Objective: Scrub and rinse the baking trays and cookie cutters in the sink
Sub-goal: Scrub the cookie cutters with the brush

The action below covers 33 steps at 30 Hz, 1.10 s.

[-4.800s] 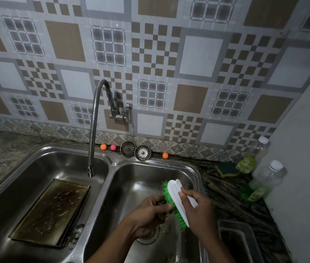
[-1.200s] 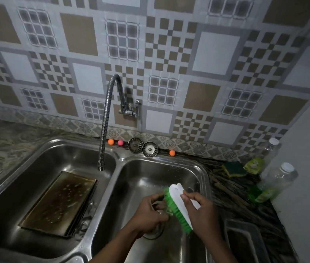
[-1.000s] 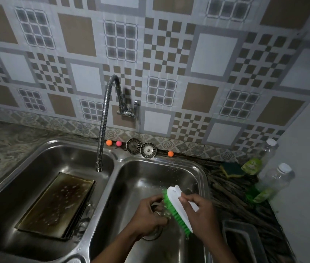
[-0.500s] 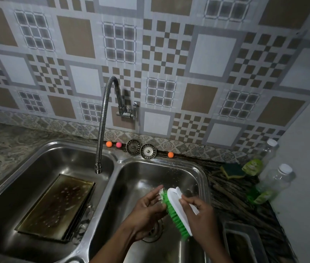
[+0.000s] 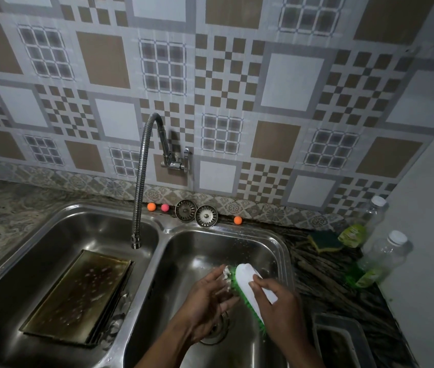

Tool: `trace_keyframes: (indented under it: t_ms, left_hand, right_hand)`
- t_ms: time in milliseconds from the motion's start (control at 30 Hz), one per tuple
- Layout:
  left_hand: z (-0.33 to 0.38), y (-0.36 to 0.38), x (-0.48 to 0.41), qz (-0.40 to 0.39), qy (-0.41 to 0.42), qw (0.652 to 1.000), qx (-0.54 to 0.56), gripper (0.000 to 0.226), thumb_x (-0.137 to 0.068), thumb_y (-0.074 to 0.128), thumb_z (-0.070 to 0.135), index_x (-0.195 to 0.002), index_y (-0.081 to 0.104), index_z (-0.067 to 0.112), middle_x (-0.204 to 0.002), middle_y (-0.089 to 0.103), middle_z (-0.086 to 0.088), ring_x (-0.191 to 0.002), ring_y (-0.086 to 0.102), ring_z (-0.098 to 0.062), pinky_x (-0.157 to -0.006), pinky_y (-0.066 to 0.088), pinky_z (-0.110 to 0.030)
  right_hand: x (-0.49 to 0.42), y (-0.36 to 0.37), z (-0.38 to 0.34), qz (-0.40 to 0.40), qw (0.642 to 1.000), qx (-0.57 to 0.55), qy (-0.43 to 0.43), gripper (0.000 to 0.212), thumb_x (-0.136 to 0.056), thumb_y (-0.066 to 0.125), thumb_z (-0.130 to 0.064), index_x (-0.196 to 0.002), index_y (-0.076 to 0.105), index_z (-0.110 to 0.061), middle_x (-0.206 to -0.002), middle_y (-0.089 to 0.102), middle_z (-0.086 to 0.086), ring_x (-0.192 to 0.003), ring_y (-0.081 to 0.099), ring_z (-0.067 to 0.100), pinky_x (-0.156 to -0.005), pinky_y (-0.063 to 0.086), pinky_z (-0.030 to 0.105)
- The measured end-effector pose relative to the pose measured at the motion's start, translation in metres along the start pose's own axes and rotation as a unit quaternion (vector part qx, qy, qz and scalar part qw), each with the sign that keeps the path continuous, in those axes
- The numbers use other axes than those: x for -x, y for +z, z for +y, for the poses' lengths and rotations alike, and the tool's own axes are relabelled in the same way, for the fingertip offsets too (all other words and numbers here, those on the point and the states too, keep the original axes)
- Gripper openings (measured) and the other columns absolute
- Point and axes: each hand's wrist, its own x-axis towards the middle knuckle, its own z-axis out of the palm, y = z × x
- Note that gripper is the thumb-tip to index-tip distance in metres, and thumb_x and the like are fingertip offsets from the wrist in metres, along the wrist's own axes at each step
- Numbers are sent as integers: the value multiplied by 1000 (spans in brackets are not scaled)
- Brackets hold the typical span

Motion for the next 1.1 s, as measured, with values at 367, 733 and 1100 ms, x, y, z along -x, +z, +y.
trace_keyframes:
  t_ms: [367, 733, 1100]
  left_hand:
    - [-1, 2, -7, 41, 6, 999, 14, 30, -96, 49, -3, -122, 61, 3, -112, 69, -22, -92, 70, -36, -76, 59, -41]
    - [-8, 17, 2, -25, -19, 988, -150, 37, -105, 38, 26, -120, 67, 9, -119, 68, -18, -114, 64, -32, -100, 50, -50]
    - [2, 12, -4, 7, 28, 1000, -6, 34, -86, 61, 8, -119, 60, 0, -115, 69, -21, -96, 70, -28, -82, 58, -40]
  right_hand:
    - [-3, -3, -10, 56, 995, -67, 49, 16, -83, 74, -18, -86, 73, -33, -91, 69, -30, -91, 62, -14, -76, 42, 0]
    - [-4, 0, -8, 26, 995, -84, 52, 17, -83, 74, -18, -87, 74, -35, -94, 67, -34, -94, 62, -12, -80, 45, 5]
    - [-3, 0, -7, -9, 994, -101, 47, 14, -82, 75, -14, -81, 75, -28, -88, 70, -28, -87, 62, -14, -73, 41, 0]
